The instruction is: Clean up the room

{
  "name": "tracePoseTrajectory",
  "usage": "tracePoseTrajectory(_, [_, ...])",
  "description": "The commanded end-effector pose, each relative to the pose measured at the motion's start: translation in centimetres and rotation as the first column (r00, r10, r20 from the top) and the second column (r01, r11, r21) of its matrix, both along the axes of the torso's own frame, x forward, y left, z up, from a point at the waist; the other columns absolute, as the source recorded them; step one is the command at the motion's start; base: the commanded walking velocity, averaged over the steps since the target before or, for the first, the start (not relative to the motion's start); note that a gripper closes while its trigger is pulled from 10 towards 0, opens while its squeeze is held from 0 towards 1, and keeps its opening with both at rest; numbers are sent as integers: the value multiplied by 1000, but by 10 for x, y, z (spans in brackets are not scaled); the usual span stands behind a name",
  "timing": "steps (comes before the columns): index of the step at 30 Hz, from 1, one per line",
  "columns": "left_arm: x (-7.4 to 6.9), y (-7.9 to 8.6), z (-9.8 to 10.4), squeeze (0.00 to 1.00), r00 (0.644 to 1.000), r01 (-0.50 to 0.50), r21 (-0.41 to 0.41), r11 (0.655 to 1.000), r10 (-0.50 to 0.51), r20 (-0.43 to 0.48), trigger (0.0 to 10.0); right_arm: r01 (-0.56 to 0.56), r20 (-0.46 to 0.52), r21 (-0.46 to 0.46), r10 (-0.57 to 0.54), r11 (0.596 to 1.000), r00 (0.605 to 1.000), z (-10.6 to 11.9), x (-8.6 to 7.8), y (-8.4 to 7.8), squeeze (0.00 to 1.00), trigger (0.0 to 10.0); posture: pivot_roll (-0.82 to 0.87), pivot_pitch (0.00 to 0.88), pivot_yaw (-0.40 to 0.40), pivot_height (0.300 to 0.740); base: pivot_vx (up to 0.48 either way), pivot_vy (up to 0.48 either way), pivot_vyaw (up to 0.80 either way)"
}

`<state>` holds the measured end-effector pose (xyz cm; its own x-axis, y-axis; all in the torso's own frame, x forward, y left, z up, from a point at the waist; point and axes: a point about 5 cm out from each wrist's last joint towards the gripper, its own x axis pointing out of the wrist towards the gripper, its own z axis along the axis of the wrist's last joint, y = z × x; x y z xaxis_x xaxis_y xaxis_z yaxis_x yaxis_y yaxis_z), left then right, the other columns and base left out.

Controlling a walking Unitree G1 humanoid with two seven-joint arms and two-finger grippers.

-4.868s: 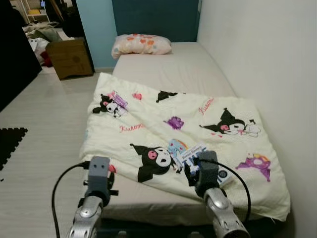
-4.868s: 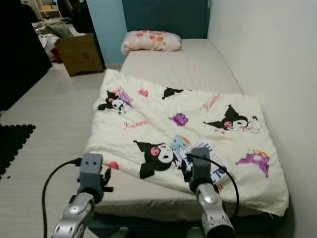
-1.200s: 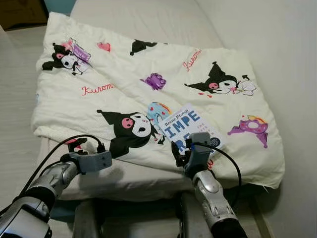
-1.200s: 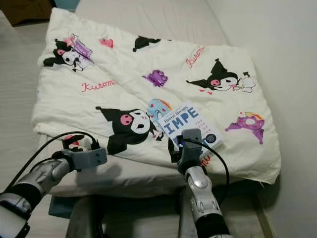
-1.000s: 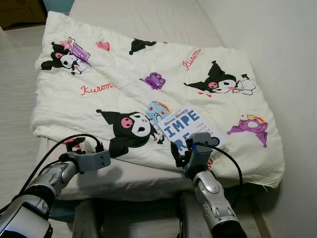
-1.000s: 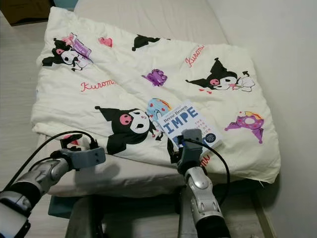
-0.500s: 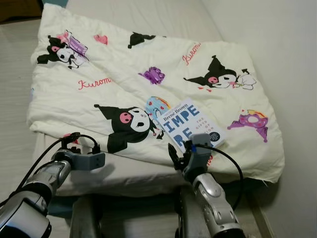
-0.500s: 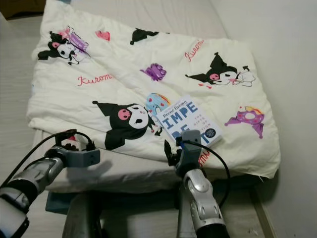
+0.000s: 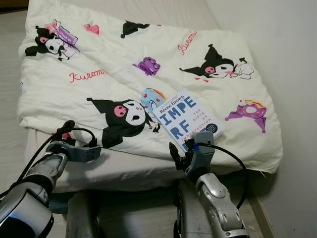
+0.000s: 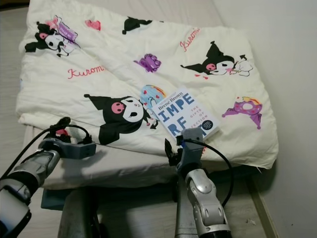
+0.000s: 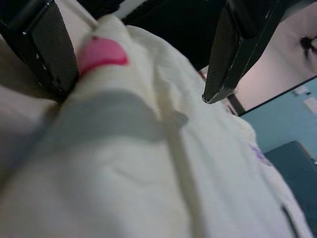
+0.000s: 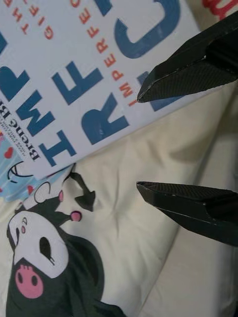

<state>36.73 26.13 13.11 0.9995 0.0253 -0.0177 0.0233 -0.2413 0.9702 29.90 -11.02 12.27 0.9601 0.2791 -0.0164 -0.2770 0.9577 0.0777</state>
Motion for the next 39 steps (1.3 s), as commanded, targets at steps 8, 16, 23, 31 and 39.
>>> tracePoseTrajectory(8, [2,16,16,0,998,-46,45,998,43,50,10000,4,-37,-26,-5,1000,999,-3,-11,-2,0,10000,-199,458,-69,527,0,0,0])
tracePoseTrajectory(16, [3,18,20,0,997,-59,44,997,57,51,10000,4,-49,-35,-5,999,999,-3,-16,-2,0,10000,-207,461,-71,527,0,0,0])
tracePoseTrajectory(23, [-5,19,-2,0,993,-51,72,996,58,-103,10000,-9,-62,-33,7,999,998,-2,-19,0,0,10000,-199,479,-75,527,0,0,0])
tracePoseTrajectory(31, [-7,22,-4,0,989,-82,80,993,91,-115,10000,-9,-65,-35,6,999,998,-1,-20,0,0,10000,-206,471,-85,527,0,0,0])
tracePoseTrajectory(39, [1,21,15,0,996,-85,51,995,86,-11,0,5,-62,-43,-8,999,998,0,-19,-4,0,10000,-210,464,-72,527,0,0,0])
